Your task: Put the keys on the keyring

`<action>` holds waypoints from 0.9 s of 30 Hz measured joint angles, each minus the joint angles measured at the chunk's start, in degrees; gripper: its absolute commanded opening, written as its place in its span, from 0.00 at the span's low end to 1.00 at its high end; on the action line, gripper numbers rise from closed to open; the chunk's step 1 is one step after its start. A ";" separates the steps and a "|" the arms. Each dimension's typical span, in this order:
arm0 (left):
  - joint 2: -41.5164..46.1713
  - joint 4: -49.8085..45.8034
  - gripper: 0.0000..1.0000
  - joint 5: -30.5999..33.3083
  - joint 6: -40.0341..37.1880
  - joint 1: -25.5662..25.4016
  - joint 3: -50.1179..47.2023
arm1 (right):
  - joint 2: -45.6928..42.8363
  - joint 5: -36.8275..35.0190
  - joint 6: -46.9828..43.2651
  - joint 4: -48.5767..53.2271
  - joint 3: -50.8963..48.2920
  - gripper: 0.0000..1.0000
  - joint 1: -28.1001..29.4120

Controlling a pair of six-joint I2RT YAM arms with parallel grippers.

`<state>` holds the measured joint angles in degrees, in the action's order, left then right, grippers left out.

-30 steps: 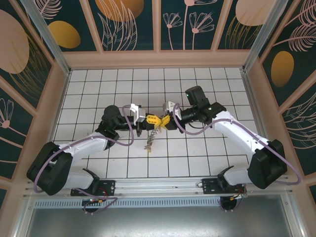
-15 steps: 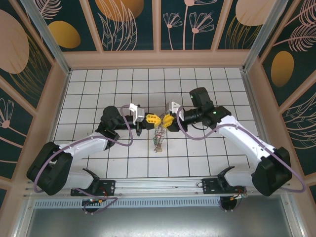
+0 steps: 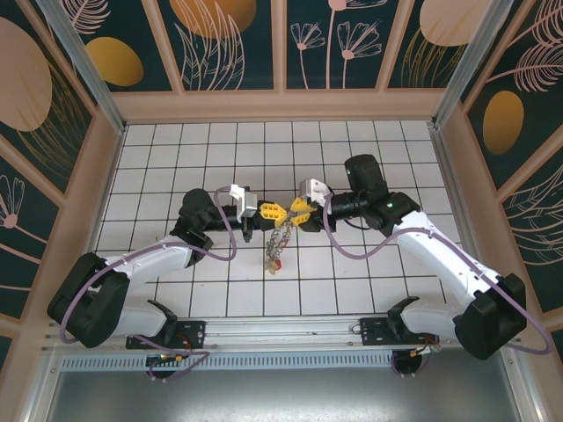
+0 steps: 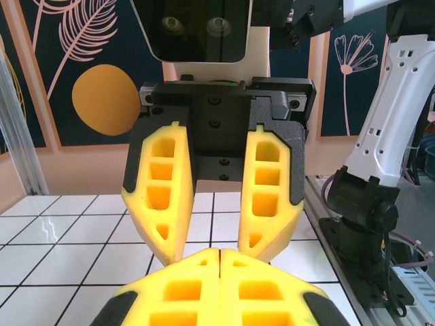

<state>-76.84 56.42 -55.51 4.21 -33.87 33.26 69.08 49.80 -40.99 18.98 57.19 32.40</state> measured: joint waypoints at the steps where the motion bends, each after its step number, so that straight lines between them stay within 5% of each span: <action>1: 0.00 0.02 0.00 0.00 0.00 0.00 0.00 | 0.22 -0.02 0.13 -0.24 0.00 0.30 0.13; 6: 0.00 0.02 0.00 0.02 0.00 0.00 0.00 | 1.07 -0.02 1.01 -1.27 -0.07 0.27 0.87; 15: 0.02 -0.81 0.00 0.74 -0.20 0.04 0.09 | 1.55 -0.07 1.09 -1.90 -0.70 0.00 1.44; 17: 0.22 -6.93 0.09 0.85 -3.48 0.02 1.73 | 1.68 -1.40 0.50 -0.59 -0.68 0.00 1.44; 22: 0.39 -31.47 0.12 3.06 -18.29 -0.07 10.75 | 2.82 -5.60 -1.03 2.91 0.66 0.00 1.05; 27: 1.05 -42.01 0.12 5.03 -26.62 -0.22 12.31 | 3.34 -8.20 -2.67 7.48 2.14 0.00 1.14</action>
<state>-75.79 14.41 -50.48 -22.41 -34.09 45.56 72.42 41.60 -43.66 26.46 59.33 33.54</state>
